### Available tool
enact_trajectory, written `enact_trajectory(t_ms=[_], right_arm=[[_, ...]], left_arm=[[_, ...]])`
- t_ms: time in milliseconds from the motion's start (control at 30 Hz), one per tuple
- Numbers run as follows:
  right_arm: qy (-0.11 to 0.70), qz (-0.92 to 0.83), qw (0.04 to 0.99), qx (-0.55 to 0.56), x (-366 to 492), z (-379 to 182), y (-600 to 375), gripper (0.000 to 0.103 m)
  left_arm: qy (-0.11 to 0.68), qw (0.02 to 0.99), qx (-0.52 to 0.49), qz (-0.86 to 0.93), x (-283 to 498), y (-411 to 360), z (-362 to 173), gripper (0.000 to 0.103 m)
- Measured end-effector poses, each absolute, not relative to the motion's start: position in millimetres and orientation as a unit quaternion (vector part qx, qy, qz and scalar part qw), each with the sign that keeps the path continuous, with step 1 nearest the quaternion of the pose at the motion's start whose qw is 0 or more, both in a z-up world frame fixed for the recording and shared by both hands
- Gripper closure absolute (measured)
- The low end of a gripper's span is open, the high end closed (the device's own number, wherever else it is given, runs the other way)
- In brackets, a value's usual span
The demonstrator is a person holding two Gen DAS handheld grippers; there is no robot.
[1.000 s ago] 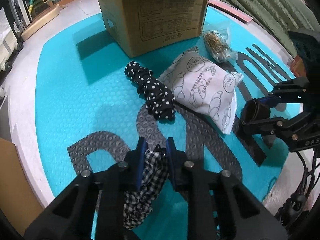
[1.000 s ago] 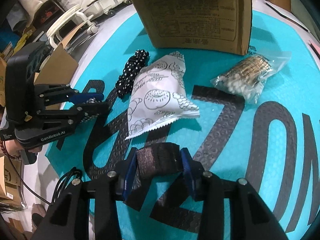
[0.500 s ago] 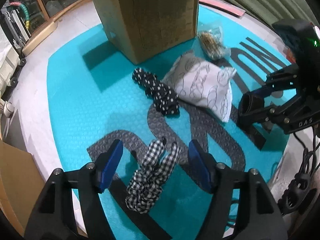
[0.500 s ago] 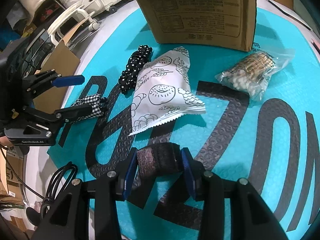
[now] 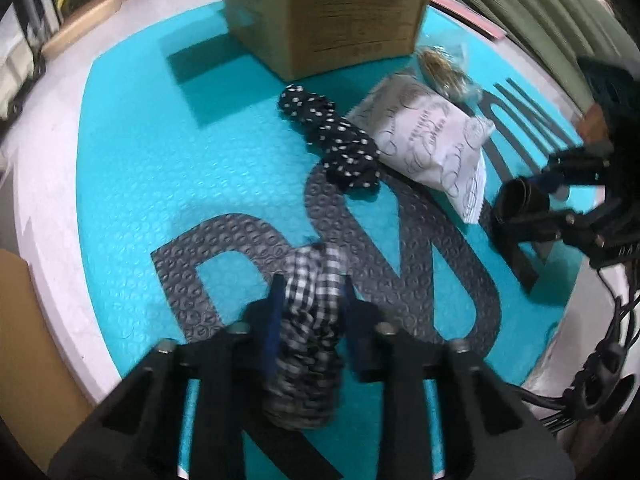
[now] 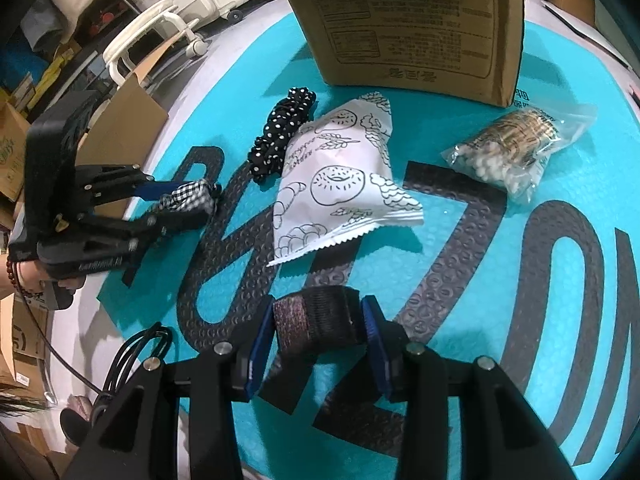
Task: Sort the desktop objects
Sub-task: 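Lift and carry the gingham scrunchie and dark band over the box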
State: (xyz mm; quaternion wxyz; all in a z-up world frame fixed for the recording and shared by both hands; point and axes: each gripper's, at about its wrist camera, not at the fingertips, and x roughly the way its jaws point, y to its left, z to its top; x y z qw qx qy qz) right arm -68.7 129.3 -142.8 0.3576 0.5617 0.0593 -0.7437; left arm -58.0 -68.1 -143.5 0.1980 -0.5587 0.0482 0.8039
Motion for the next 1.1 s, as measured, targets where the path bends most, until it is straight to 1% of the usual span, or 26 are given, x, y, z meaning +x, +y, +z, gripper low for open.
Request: enact_trajectory(t_ms=[67,267,567,867,1100], right_arm=[[0.053,-0.743,0.36,0.562,-68,-141,130,0.059],[0.05,-0.746,0.366,0.553,-64,-127,130,0.06],[0.055,-0.759,0.365,0.537,-61,-97,137,0.06],[0.068,-0.772,0.369,0.513,-53,-56,142,0.06],[0.08,-0.782,0.374,0.492,-52,-14,142,0.06]], left_arm=[[0.027,0.199,-0.568,0.798,-61,-72,-142,0.082],[0.028,0.204,-0.557,0.804,-55,-65,-123,0.082],[0.036,0.219,-0.526,0.821,-47,-48,-80,0.082],[0.049,0.218,-0.5,0.837,-43,-41,-38,0.081],[0.048,0.219,-0.481,0.848,-51,-35,1,0.081]])
